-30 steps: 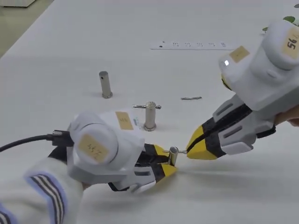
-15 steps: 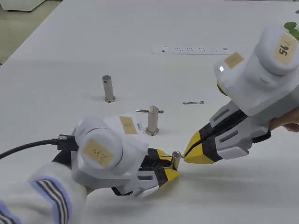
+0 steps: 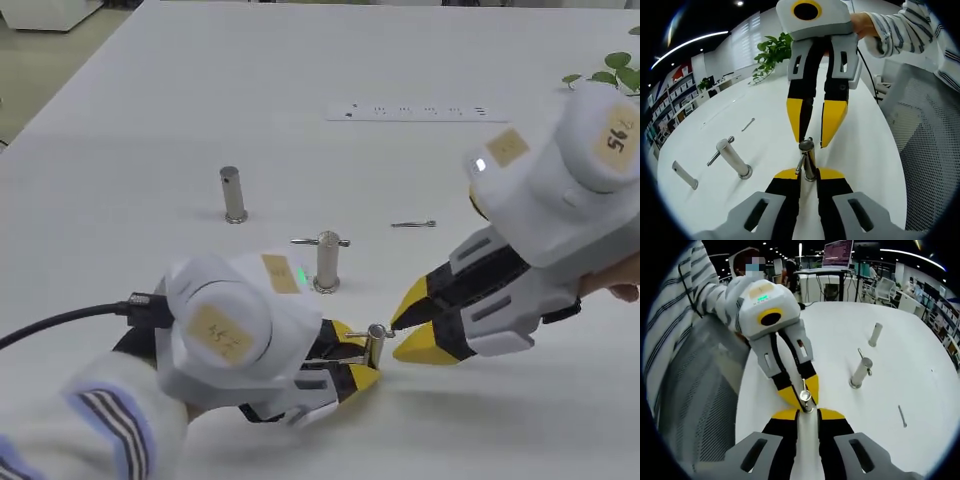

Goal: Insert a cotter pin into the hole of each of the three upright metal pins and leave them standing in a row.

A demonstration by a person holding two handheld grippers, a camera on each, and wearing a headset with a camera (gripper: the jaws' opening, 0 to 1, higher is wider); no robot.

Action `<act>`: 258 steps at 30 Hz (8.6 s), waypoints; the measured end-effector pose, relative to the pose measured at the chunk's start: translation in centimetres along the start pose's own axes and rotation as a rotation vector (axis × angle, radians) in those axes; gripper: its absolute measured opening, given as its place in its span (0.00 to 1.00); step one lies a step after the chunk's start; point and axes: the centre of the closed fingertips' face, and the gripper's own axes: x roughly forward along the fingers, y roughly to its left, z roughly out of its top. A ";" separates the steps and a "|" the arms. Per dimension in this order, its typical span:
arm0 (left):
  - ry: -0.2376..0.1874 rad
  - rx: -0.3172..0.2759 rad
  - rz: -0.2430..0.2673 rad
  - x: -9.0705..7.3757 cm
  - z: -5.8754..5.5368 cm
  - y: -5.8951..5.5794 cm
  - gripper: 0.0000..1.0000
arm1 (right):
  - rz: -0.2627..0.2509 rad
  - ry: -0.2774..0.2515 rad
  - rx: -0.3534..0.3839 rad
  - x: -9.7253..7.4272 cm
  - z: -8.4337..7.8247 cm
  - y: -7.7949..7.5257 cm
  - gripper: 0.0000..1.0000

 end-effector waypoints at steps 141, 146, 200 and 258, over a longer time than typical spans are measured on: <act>0.028 -0.403 0.184 -8.2 -5.6 0.2 0.99 | -0.187 -0.179 0.038 0.1 -2.3 -10.4 0.09; 0.029 -0.406 0.183 -8.4 -5.6 0.1 0.99 | -0.186 -0.182 0.038 0.1 -2.3 -10.4 0.09; -0.048 -0.441 0.233 -10.2 -3.5 1.7 0.99 | -0.238 -0.350 0.350 -5.6 -2.8 -2.0 0.73; -0.207 -0.480 0.408 -11.9 -0.2 9.4 0.92 | -0.277 -0.329 0.476 -4.0 -3.6 1.4 1.00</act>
